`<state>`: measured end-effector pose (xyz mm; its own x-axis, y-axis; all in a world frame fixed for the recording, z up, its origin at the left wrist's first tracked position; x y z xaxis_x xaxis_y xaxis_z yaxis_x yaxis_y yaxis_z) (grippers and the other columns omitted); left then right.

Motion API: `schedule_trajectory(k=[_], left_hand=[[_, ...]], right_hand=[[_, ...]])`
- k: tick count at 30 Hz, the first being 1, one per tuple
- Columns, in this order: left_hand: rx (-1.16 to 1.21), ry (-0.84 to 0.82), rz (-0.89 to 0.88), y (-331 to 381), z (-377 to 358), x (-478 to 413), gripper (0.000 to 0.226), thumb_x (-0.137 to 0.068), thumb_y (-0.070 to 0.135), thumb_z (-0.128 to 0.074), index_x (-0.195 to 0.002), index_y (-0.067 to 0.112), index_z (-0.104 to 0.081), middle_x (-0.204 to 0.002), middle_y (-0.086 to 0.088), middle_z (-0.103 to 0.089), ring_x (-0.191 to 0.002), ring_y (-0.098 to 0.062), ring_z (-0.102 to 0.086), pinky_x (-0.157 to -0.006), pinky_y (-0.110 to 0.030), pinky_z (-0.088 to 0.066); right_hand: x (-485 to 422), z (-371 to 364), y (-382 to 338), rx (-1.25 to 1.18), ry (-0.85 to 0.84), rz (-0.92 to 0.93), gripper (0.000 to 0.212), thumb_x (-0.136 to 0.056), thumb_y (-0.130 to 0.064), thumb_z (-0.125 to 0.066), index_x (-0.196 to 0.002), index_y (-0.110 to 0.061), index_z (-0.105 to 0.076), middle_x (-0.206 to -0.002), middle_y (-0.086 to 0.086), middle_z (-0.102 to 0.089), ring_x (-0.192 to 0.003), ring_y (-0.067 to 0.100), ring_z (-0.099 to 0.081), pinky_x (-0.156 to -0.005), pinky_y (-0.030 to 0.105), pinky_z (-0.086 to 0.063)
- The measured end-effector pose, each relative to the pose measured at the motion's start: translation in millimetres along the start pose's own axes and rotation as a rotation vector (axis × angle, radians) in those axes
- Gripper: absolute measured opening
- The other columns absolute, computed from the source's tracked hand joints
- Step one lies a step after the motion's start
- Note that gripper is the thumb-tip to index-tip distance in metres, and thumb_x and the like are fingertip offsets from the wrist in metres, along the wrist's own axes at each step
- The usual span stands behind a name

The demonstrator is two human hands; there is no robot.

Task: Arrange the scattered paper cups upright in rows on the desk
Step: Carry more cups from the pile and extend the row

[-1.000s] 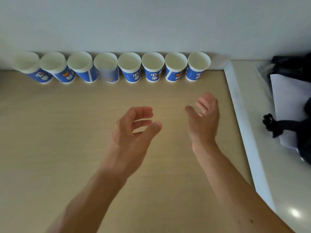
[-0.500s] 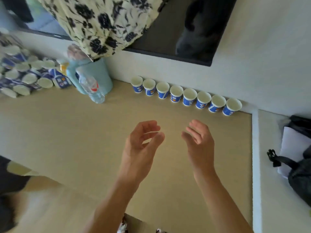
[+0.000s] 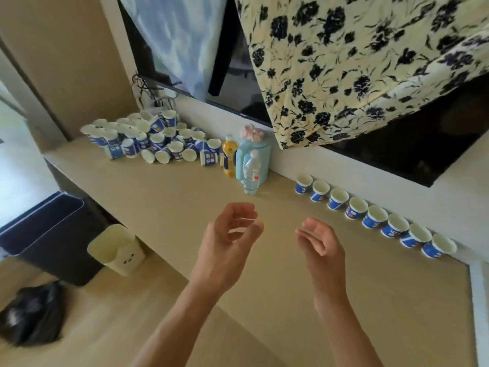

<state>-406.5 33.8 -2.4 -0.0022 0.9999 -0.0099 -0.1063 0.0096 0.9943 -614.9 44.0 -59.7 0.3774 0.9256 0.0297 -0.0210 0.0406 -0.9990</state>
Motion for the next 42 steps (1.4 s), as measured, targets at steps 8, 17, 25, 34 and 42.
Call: schedule_trajectory(k=[8,17,25,34,42], left_hand=[[0.004,0.038,0.002,-3,132,14,0.017,-0.094,0.019,-0.069,-0.108,0.029,-0.068,-0.107,0.011,-0.073,-0.099,-0.001,-0.067,-0.082,-0.019,-0.054],[0.042,0.114,-0.011,-17,229,-25,0.015,-0.095,0.018,-0.069,-0.106,0.028,-0.069,-0.106,0.014,-0.073,-0.099,0.0,-0.067,-0.08,-0.014,-0.05],[-0.024,0.127,0.013,-36,267,-108,0.023,-0.085,0.039,-0.066,-0.106,0.031,-0.068,-0.109,0.014,-0.072,-0.102,-0.003,-0.067,-0.088,-0.025,-0.056],[-0.097,0.069,0.021,-57,299,-225,0.023,-0.084,0.035,-0.065,-0.105,0.026,-0.07,-0.104,0.015,-0.072,-0.099,0.0,-0.067,-0.082,-0.018,-0.055],[-0.111,-0.128,0.182,-124,316,-356,0.027,-0.079,0.046,-0.069,-0.102,0.032,-0.069,-0.102,0.015,-0.073,-0.097,-0.001,-0.068,-0.087,-0.028,-0.056]], right_hand=[[55,-151,-7,-0.011,-0.109,-0.019,0.035,-0.093,-0.014,-0.071,-0.124,-0.025,-0.062,-0.12,-0.012,-0.069,-0.1,-0.011,-0.065,-0.073,0.009,-0.049],[40,-266,-8,-0.02,-0.201,-0.033,0.033,-0.093,-0.013,-0.071,-0.121,-0.027,-0.061,-0.122,-0.008,-0.068,-0.103,-0.003,-0.068,-0.08,0.016,-0.047],[-39,-344,12,-0.098,-0.189,-0.072,0.032,-0.092,-0.009,-0.07,-0.117,-0.026,-0.062,-0.118,-0.004,-0.069,-0.095,-0.001,-0.069,-0.093,0.033,-0.052],[-102,-412,24,-0.125,-0.175,-0.131,0.045,-0.084,-0.027,-0.081,-0.124,-0.023,-0.061,-0.12,-0.004,-0.069,-0.108,0.013,-0.068,-0.094,0.035,-0.054],[-146,-430,54,-0.11,0.053,-0.219,0.033,-0.09,-0.01,-0.073,-0.119,-0.024,-0.063,-0.118,-0.003,-0.069,-0.108,0.011,-0.067,-0.097,0.036,-0.053]])
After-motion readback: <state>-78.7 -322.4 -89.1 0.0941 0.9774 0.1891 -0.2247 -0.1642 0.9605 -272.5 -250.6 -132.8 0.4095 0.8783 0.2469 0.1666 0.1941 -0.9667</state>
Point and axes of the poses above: each hand's wrist, its own x-axis away from the middle knuckle, its own z-axis out of the back of the hand, y = z × x, the point moved 8 cm from there along -x, towards the middle knuckle
